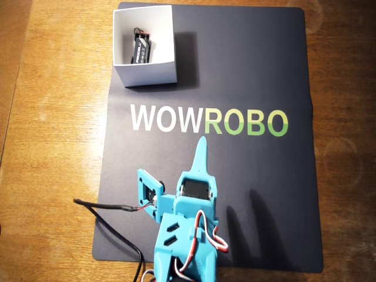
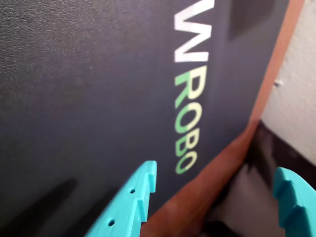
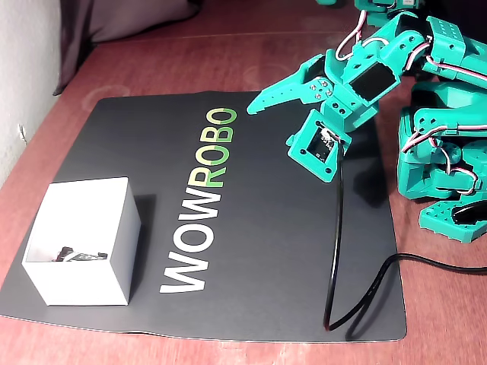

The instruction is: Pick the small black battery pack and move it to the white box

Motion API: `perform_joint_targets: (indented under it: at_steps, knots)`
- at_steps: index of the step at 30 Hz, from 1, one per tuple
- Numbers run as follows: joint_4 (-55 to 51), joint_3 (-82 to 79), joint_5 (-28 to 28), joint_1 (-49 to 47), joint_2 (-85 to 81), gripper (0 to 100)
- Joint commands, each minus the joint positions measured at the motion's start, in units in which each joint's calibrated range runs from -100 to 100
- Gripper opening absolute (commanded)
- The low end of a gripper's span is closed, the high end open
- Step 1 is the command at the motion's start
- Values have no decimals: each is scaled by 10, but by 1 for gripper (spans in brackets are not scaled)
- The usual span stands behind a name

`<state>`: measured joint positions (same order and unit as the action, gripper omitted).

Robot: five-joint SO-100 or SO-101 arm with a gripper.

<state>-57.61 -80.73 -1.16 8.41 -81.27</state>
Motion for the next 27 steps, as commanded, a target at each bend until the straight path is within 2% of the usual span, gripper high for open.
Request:
perform_joint_targets:
  at_steps: [1, 4, 15, 20, 23, 27]
  knots:
    - [-1, -3, -2, -46, -28, 27]
    - [-1, -8, -2, -72, -40, 27]
    - [-2, -71, -2, -73, -107, 27]
    - [-63, -77, -1, -122, -133, 27]
    - [-85, -78, -1, -117, -148, 27]
    - [-109, -87, -2, -116, -152, 15]
